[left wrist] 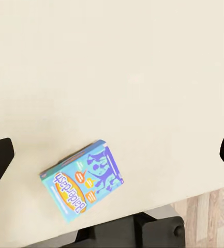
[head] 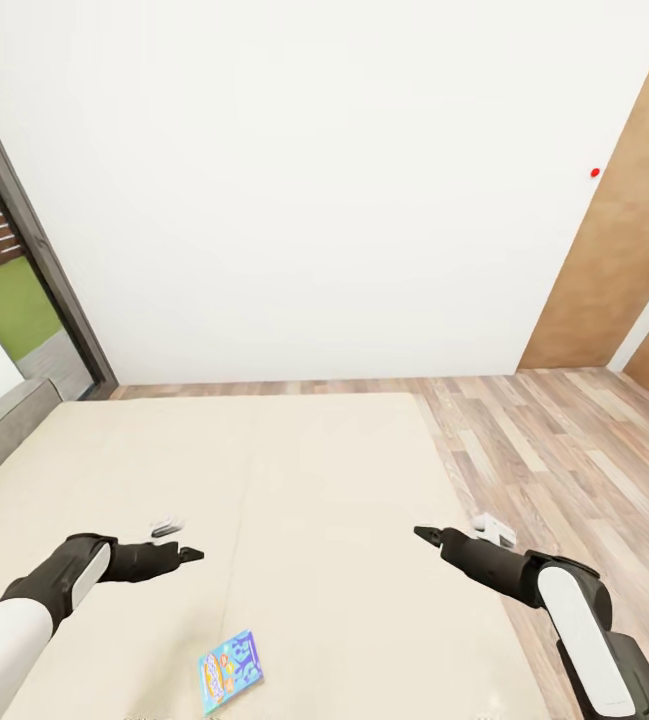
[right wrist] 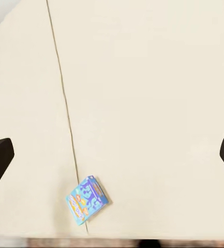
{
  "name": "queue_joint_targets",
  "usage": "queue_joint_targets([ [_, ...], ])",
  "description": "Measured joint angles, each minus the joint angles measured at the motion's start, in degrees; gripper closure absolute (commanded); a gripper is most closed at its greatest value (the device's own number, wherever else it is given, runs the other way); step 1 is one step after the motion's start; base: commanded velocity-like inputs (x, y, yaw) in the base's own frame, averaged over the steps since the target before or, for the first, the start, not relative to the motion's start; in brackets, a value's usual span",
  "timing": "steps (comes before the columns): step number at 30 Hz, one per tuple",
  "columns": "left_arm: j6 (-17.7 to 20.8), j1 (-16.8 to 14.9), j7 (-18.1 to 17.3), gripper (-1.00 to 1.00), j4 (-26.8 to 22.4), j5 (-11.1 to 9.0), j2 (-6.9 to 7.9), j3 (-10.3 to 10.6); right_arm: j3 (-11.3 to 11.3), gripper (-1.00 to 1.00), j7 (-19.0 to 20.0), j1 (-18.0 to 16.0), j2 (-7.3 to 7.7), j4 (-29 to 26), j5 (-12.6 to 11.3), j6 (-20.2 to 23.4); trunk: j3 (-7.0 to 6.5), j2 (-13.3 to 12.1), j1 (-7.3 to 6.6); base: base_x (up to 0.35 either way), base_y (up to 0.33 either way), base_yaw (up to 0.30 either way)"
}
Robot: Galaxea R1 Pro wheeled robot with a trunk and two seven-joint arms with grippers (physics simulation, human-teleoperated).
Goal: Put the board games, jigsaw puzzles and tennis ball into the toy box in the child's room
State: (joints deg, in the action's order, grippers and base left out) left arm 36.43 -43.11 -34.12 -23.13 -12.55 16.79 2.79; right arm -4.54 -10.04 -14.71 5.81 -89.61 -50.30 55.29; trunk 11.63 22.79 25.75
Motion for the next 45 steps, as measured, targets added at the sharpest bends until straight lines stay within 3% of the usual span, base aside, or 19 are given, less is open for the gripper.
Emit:
queue_joint_targets([
  [8, -0.2, 0.0, 0.0, -1.0, 0.2, 0.1, -0.05, 0.0, -0.1, -1.0, 0.1, -0.2, -0.44, -0.2, 0.0, 2.5, 0.76, 0.0, 0.0, 0.0, 0.0, 0.0],
  [24, -1.3, 0.0, 0.0, -1.0, 0.2, 0.4, -1.45, 0.1, -0.2, -1.0, 1.4, -3.7, -0.53, -0.3, -0.5, 2.6, 2.27, 0.0, 0.0, 0.0, 0.0, 0.0],
  [33, -1.3, 0.0, 0.0, -1.0, 0.2, 0.4, -1.87, 0.1, -0.5, -1.0, 11.7, -3.7, 0.25, -0.4, -5.3, 2.9, 3.12, 0.0, 0.0, 0.0, 0.0, 0.0],
  [39, -1.3, 0.0, -0.1, -1.0, 0.2, 0.4, -1.97, 0.1, -3.8, -1.0, 19.7, -3.1, 0.54, -0.5, -6.6, 3.7, 3.69, 0.0, 0.0, 0.0, 0.0, 0.0],
  [45, -1.2, 0.0, -0.3, -1.0, 0.1, 0.3, -2.07, 0.1, -7.4, -1.0, 23.2, -3.0, 0.5, -0.3, -6.7, 4.5, 4.26, 0.0, 0.0, 0.0, 0.0, 0.0],
])
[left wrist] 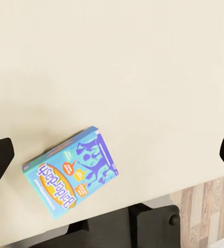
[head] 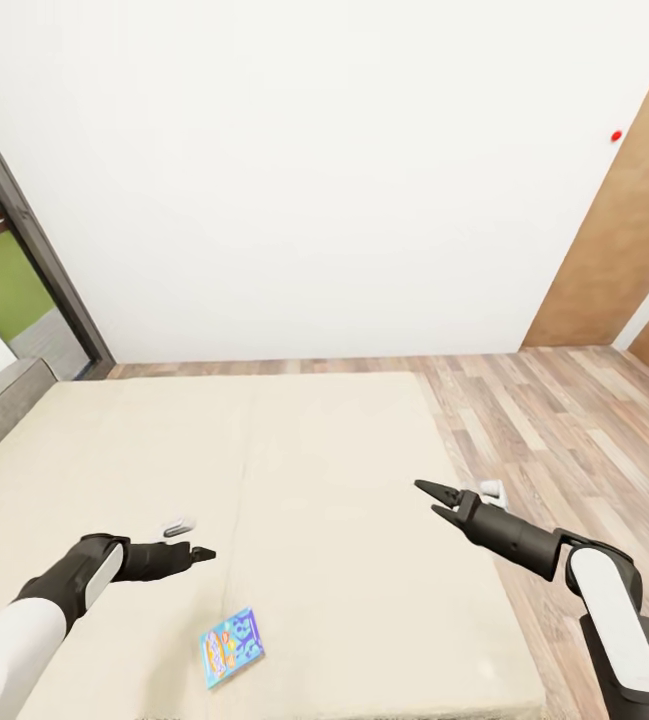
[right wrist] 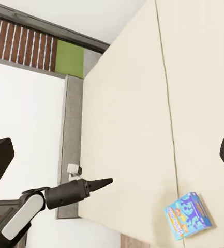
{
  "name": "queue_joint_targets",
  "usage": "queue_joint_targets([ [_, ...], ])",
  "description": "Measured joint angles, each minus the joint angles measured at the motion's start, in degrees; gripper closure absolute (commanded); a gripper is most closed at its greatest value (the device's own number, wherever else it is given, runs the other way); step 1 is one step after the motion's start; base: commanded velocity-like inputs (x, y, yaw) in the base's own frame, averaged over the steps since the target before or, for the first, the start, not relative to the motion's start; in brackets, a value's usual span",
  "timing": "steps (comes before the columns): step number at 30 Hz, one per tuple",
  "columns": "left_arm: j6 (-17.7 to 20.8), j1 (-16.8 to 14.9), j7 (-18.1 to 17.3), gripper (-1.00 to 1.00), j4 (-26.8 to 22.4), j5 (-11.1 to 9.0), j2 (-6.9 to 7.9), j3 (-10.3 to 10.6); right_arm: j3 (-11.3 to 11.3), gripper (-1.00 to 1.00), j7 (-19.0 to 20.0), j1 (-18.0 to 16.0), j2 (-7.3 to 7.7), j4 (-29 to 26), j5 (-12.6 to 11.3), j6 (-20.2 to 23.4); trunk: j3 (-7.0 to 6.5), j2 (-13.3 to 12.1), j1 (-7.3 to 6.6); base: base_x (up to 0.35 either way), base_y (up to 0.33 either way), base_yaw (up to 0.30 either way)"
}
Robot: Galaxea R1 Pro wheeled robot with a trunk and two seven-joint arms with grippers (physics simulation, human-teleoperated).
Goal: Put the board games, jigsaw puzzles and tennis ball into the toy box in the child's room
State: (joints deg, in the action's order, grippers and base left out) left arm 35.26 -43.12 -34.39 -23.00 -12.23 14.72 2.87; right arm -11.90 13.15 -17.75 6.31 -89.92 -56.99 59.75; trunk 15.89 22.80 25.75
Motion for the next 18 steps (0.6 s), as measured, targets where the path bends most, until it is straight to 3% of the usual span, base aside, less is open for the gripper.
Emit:
queue_joint_targets([
  [9, 0.3, -0.1, -0.5, -1.0, -0.5, -0.1, 0.28, -0.2, -0.2, -1.0, 0.4, -0.1, -0.62, 0.3, -0.1, 0.0, 0.85, 0.0, 0.0, 0.0, 0.0, 0.0],
  [18, 0.3, -0.1, -0.2, -1.0, -0.5, -0.1, -0.64, -0.1, -0.2, -1.0, 0.6, -0.1, -0.74, 0.3, -0.2, 0.0, 1.71, 0.0, 0.0, 0.0, 0.0, 0.0],
])
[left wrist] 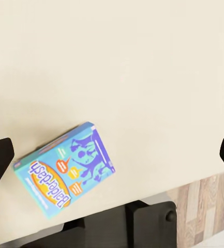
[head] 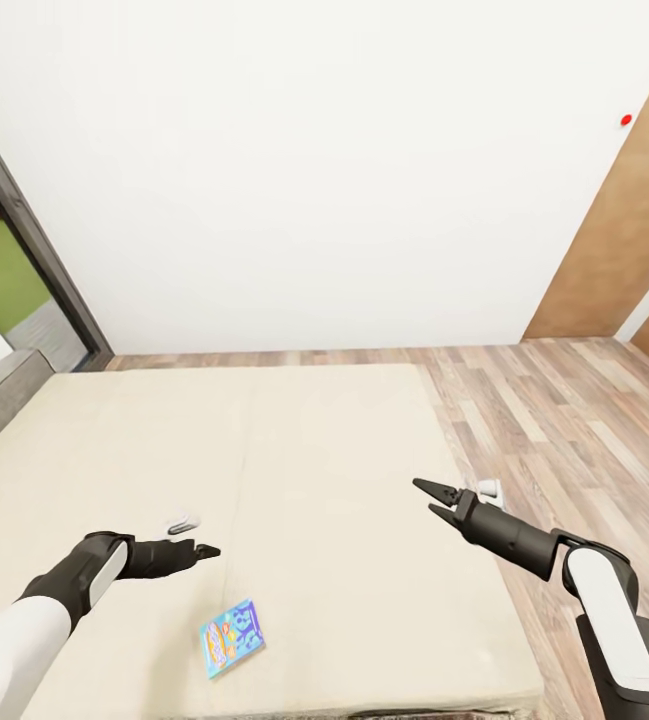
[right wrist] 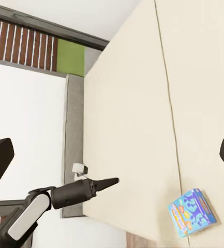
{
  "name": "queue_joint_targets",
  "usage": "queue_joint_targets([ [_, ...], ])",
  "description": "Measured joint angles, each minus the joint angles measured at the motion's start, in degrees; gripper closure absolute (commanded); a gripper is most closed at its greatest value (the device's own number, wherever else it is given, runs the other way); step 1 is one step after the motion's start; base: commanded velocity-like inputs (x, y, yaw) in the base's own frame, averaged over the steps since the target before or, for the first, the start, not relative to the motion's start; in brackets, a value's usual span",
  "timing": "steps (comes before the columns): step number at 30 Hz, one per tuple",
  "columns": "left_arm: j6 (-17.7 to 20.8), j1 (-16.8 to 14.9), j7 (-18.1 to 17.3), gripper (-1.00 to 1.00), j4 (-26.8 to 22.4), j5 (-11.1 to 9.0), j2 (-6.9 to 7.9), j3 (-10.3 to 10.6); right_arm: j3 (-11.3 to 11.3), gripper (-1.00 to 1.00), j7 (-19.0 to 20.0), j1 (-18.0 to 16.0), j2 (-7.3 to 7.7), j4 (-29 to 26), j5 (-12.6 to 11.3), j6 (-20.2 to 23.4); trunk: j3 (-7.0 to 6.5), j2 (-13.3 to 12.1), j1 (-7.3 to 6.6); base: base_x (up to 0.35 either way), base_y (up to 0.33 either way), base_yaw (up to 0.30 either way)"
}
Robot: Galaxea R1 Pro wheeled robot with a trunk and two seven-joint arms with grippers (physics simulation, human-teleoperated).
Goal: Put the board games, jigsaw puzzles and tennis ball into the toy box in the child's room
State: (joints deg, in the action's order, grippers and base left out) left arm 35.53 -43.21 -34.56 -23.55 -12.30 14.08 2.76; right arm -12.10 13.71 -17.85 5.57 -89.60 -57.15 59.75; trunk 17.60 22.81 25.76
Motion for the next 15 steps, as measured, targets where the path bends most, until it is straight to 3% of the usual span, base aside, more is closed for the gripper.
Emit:
queue_joint_targets([
  [12, -0.3, 0.0, -0.1, -1.0, 0.4, 0.0, -0.55, 0.1, 0.2, -1.0, 0.6, -0.1, -0.17, -0.2, 0.1, 0.0, 1.14, 0.0, 0.0, 0.0, 0.0, 0.0],
  [15, -0.5, 0.1, 0.1, -1.0, 1.2, -0.1, -1.72, 0.0, 0.3, -1.0, 0.6, -0.1, -0.24, -0.1, 0.0, 0.0, 1.42, 0.0, 0.0, 0.0, 0.0, 0.0],
])
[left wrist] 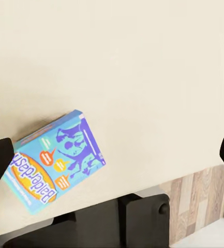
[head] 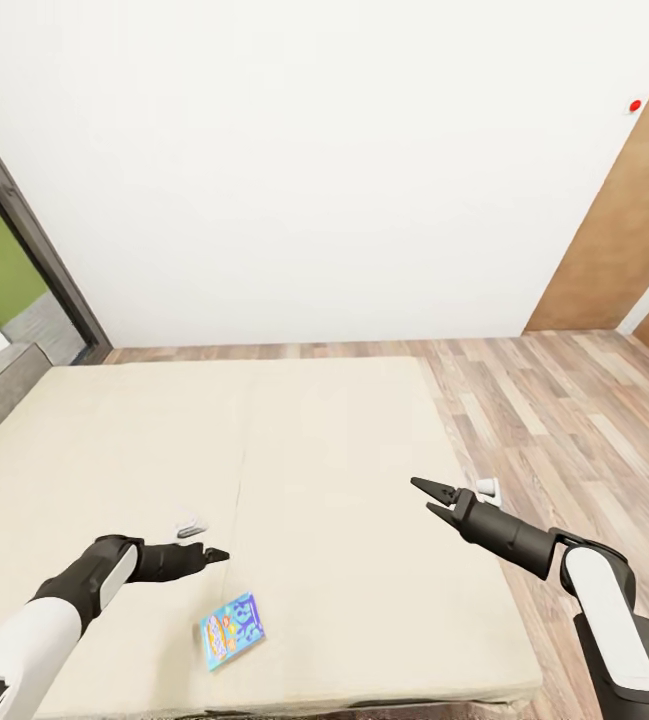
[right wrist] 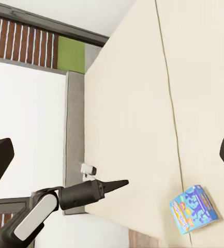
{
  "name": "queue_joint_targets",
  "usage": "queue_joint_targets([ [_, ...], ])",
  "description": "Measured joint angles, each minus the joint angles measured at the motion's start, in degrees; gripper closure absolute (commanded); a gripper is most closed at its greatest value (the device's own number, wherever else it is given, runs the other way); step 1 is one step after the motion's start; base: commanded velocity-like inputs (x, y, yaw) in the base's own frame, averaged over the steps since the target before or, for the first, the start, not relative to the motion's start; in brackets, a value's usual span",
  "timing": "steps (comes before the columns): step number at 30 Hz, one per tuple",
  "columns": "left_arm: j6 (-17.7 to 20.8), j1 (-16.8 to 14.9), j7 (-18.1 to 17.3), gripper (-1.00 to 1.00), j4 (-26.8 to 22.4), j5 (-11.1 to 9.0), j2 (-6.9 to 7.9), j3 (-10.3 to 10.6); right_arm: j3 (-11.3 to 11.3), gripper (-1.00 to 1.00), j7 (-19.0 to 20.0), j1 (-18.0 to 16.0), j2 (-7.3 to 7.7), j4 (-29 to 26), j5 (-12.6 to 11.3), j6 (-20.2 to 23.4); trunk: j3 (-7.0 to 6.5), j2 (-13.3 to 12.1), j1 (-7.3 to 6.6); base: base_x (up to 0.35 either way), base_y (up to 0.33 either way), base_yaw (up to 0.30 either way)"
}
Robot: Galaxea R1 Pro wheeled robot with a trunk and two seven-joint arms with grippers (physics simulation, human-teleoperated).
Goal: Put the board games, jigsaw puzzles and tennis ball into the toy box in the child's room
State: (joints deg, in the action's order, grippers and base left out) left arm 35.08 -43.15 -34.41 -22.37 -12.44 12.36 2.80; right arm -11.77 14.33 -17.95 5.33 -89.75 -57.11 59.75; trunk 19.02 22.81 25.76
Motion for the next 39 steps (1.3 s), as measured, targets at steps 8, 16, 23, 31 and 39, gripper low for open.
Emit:
queue_joint_targets([
  [8, -0.3, 0.0, 0.2, -1.0, 2.7, 0.0, -2.84, -0.1, 0.0, -1.0, 0.1, 0.0, -0.03, 0.2, 0.0, 0.0, 0.76, 0.0, 0.0, 0.0, 0.0, 0.0],
  [16, -1.4, 0.0, 0.3, -1.0, 3.1, -0.1, -3.19, -0.1, -0.3, -1.0, 0.1, 0.0, 0.07, 0.3, 0.1, 0.0, 1.52, 0.0, 0.0, 0.0, 0.0, 0.0],
  [23, -1.4, 0.0, 0.4, -1.0, 3.2, -0.2, -2.87, -0.4, -0.4, -1.0, 0.1, 0.0, 0.13, 0.4, 0.1, 0.0, 2.18, 0.0, 0.0, 0.0, 0.0, 0.0],
  [31, -0.9, 0.0, 2.6, -1.0, 3.2, -0.3, -2.51, -0.7, -0.5, -1.0, 0.1, 0.0, 0.12, 0.4, 0.1, 0.0, 2.94, 0.0, 0.0, 0.0, 0.0, 0.0],
  [39, -0.6, 0.0, 12.4, -1.0, 3.2, -0.6, -2.33, -1.5, -0.5, -1.0, 0.1, 0.0, 0.13, 0.4, 0.1, 0.0, 3.69, 0.0, 0.0, 0.0, 0.0, 0.0],
])
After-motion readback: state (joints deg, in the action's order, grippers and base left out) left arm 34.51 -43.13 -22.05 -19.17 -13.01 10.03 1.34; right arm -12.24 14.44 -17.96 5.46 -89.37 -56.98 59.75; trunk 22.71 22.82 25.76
